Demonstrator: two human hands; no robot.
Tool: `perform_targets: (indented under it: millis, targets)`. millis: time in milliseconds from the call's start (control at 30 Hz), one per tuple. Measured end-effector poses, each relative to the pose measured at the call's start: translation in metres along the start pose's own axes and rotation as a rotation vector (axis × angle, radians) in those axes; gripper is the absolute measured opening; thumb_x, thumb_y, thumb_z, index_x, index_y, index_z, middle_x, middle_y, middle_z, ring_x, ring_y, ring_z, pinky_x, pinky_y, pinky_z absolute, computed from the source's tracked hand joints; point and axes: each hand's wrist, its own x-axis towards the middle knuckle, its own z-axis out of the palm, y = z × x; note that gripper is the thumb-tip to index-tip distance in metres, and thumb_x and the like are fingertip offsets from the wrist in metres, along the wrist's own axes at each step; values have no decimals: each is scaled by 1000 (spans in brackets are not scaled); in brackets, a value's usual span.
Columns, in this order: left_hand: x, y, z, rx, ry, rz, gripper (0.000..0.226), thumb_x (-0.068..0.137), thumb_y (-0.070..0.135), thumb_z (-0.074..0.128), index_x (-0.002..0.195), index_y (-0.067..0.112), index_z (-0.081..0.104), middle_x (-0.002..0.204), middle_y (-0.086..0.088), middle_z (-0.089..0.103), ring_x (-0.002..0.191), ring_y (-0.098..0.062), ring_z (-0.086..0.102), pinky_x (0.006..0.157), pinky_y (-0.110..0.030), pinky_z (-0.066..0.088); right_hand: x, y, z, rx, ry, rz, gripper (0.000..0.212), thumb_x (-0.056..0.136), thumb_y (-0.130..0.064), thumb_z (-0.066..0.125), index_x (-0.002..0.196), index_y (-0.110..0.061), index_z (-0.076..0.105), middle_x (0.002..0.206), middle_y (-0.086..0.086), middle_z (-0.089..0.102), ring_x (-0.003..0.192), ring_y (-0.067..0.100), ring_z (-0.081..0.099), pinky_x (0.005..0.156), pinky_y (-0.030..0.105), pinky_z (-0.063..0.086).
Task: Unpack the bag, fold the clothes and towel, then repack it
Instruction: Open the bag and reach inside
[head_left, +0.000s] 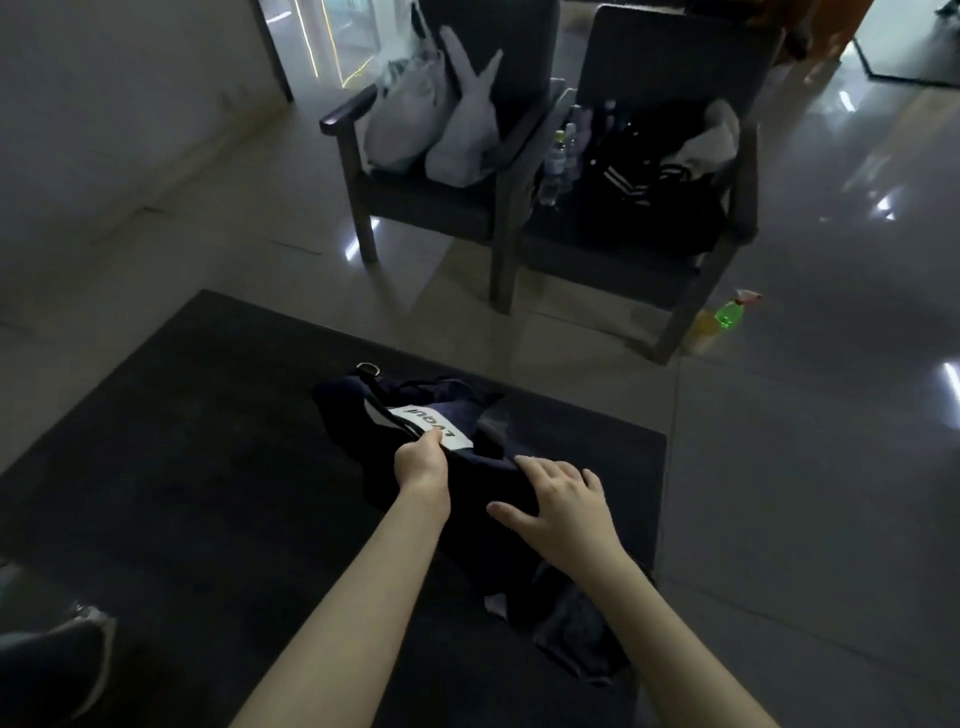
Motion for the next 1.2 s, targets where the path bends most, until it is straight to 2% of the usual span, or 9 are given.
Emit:
perform_targets:
  millis: [67,167,400,533,667,833,933,1100,1200]
  targets:
    - [33,6,-14,-6,37,-12,30,91,21,57,107,-4,62,105,-18,65,100,-36,62,95,-46,49,27,-18,22,-4,-55,20,78,84,-68,42,148,-28,23,152,-8,28,142,17,20,114,51,13]
    - [73,15,-31,-3,92,-6,31,93,24,57,105,-4,60,110,-19,63,102,-35,61,96,-45,49,67,-42,54,59,-91,38,74,90,-53,51,150,-24,18,156,-3,20,144,20,12,114,51,21]
    - [157,54,-49,-70,132,78,35,95,26,56,113,-3,58,113,-15,59,106,-32,57,94,-38,47,160,-88,92,200,13,-80,71,91,-33,59,148,-8,25,153,9,28,144,25,14,114,33,23]
    - [198,76,-51,-119,127,111,22,94,24,57,101,4,60,110,-16,63,104,-34,61,97,-47,48,202,-103,99,202,56,-142,60,91,-28,60,142,-6,35,145,8,40,141,24,23,110,32,29]
    - [220,86,-58,-110,155,111,31,95,25,55,113,0,59,115,-16,62,106,-33,60,98,-46,48,219,-112,104,220,2,-177,60,93,-26,57,145,-8,32,150,6,35,143,21,18,111,33,28]
    - [220,77,-65,4,119,32,47,95,28,52,134,2,47,132,-16,54,117,-35,54,101,-47,45,203,-100,107,162,-76,-189,61,96,-34,50,149,-15,25,156,2,25,146,19,14,116,41,21]
    - [202,65,-66,149,148,34,48,96,29,47,138,6,42,136,-12,50,120,-34,51,102,-45,43,179,-82,99,175,-65,-184,58,97,-36,48,148,-18,28,155,-2,28,145,16,17,117,38,20]
    - [133,33,-50,443,251,278,51,97,25,45,143,6,34,148,-11,34,126,-31,46,104,-46,40,110,-39,74,337,29,-54,52,96,-30,52,144,-16,39,143,1,47,134,17,39,108,27,28]
    - [84,-4,-31,525,91,406,37,98,21,44,131,6,49,132,-10,50,114,-26,52,97,-36,44,58,-2,68,395,50,50,49,95,-30,52,141,-17,42,141,-2,48,132,16,41,104,25,31]
